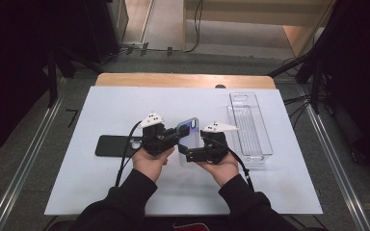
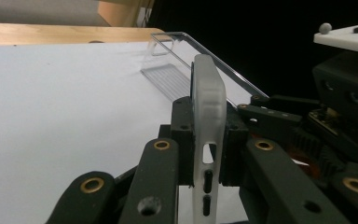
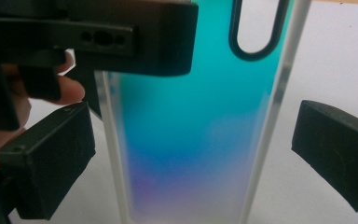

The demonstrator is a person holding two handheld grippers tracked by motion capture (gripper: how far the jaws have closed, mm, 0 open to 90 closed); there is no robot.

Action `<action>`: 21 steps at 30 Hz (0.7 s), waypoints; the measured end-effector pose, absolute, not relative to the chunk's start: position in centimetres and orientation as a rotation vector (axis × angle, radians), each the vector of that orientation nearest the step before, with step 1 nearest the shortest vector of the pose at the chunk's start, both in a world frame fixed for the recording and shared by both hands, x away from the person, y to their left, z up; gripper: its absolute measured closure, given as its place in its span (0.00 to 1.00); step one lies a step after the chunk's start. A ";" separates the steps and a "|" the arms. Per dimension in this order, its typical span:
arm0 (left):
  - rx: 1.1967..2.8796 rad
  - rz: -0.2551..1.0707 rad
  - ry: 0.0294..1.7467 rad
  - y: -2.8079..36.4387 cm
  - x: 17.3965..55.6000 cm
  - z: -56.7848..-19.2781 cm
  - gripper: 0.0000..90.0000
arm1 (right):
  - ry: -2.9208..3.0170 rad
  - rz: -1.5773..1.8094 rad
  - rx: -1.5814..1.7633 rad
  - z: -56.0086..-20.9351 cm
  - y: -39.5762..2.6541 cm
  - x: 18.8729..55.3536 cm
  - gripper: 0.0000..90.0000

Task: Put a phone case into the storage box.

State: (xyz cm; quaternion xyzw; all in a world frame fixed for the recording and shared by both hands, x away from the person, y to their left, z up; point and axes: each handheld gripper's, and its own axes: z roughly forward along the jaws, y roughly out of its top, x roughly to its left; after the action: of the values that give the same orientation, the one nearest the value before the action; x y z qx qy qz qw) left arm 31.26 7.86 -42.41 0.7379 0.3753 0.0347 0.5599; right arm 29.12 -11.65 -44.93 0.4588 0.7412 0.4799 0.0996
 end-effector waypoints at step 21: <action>1.730 0.010 0.906 7.8 31.0 -41.8 0.68 | 2.179 1.405 1.342 -44.7 -12.1 29.2 0.17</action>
State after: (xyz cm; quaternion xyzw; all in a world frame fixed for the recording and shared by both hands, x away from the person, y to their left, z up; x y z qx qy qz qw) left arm 31.00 7.79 -41.82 0.7341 0.3842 0.0044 0.5599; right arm 29.21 -12.13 -44.71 0.4570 0.7417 0.4783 0.1109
